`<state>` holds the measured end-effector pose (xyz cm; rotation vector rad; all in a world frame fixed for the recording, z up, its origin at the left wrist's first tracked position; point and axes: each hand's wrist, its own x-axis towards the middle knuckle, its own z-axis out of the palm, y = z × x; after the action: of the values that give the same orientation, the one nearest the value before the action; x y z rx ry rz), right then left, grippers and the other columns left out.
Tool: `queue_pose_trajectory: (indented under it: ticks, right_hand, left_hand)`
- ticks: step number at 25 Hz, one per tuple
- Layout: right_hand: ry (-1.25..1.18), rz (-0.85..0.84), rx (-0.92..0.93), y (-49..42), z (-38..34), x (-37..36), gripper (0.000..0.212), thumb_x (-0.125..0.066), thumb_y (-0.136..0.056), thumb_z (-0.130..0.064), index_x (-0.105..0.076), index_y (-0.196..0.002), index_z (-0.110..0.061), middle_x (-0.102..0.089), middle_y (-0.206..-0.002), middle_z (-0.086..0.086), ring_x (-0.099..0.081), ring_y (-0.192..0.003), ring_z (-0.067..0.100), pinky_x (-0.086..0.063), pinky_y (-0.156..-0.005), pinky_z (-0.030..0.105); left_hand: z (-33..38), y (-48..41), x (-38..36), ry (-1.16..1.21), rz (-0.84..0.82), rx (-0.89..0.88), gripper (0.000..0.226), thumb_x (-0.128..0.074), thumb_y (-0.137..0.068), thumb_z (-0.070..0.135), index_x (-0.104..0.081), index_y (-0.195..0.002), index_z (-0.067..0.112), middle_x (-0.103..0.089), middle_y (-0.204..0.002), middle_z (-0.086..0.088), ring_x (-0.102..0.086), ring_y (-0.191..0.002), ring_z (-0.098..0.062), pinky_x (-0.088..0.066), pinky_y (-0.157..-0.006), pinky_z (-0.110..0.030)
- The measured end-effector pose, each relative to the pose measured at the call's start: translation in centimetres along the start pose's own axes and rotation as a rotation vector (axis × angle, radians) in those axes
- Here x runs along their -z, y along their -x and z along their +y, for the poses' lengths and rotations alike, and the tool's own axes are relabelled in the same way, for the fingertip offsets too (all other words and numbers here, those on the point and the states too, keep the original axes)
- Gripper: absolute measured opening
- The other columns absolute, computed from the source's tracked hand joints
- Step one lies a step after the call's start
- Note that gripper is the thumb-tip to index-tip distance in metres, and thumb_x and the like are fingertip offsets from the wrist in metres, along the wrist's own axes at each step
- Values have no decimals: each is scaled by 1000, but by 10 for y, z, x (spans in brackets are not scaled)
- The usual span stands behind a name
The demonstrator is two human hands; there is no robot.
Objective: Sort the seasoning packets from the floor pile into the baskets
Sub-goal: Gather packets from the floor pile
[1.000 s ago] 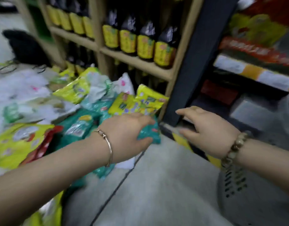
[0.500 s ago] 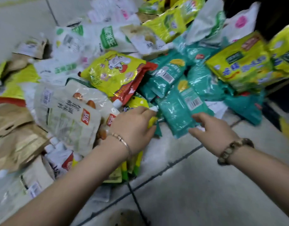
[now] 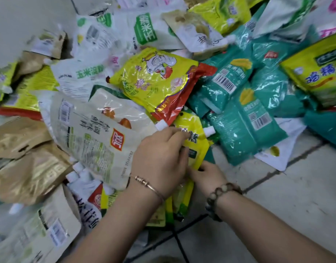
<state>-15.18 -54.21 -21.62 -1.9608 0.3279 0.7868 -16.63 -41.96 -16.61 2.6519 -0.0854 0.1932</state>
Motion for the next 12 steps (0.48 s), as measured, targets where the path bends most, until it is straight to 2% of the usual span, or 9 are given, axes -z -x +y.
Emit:
queue_pose_trajectory:
  ticks: [2,5,7,9,12]
  right_hand:
    - [-42,20,-3,-1,0,-3,34,-66,-81,-32,-55,-52,-17,-57,-57,-1,-55,-67,19,-38,-57,28]
    - [-302,126,13,6,7,-3,29,-68,-82,-24,-61,-55,-15,-63,-64,5,-59,-70,23,-48,-67,38]
    - [-427,207,11,20,17,8,18,-67,-83,-20,-67,-65,-19,-71,-73,1,-66,-78,26,-52,-73,40]
    - [-612,251,25,34,24,27,8,-62,-85,-15,-68,-81,-16,-74,-81,2,-70,-79,25,-56,-69,39]
    - [-760,286,75,53,26,67,12,-59,-81,-15,-65,-91,-14,-74,-87,3,-71,-78,19,-59,-64,37]
  left_hand:
    - [1,3,-4,-23,21,-19,23,-63,-74,14,-72,-95,11,-70,-94,-6,-67,-82,-29,-54,-66,-39]
    - [1,3,-8,5,33,-25,21,-63,-73,13,-71,-92,13,-70,-93,-3,-66,-84,-26,-51,-70,-35]
    - [0,4,-8,65,42,-19,20,-62,-75,14,-70,-93,13,-70,-93,-2,-63,-88,-20,-45,-79,-32]
    - [1,7,-10,153,84,-3,23,-61,-76,13,-69,-98,13,-70,-97,0,-56,-93,-12,-43,-88,-30]
    - [18,8,-12,470,66,126,43,-63,-77,18,-57,-119,22,-60,-113,10,-53,-107,-2,-46,-94,-26]
